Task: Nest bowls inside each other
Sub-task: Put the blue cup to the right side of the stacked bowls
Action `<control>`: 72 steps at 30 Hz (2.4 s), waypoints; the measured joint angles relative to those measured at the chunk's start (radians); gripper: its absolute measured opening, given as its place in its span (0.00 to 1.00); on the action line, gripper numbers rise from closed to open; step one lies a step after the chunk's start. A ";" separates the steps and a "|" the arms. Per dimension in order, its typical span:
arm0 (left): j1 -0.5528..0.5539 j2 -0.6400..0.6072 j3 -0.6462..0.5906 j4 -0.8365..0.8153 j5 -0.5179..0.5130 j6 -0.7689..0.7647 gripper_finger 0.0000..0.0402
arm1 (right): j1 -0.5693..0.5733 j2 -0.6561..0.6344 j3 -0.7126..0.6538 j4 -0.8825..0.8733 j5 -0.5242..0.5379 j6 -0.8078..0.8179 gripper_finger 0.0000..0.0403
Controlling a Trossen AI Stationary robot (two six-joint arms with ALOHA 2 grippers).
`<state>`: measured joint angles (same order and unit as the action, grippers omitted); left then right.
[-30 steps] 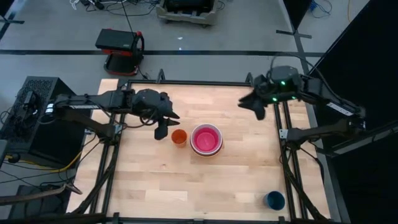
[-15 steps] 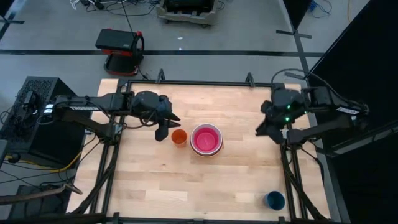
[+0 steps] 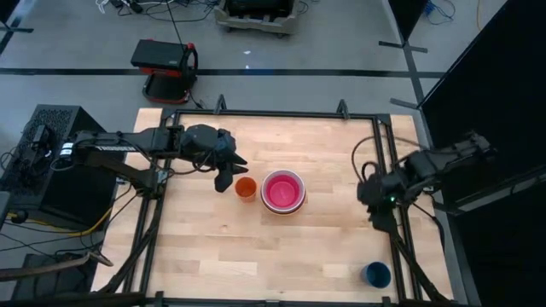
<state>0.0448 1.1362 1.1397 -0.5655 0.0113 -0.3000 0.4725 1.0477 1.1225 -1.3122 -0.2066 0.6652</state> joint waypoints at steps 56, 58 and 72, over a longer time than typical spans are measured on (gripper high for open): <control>0.000 0.003 0.000 -0.011 -0.061 -0.027 0.19 | 0.260 0.158 -0.334 0.703 0.008 0.588 0.01; 0.000 0.003 0.000 -0.011 -0.061 -0.027 0.19 | 0.195 0.132 -0.321 0.643 0.053 0.561 0.00; -0.001 0.003 0.000 -0.012 -0.052 -0.012 0.19 | -0.251 0.084 -0.152 0.316 0.222 0.399 0.00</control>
<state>0.0441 1.1389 1.1401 -0.5780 -0.0408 -0.3125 0.2213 1.1321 0.9702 -0.9966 0.0151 1.0640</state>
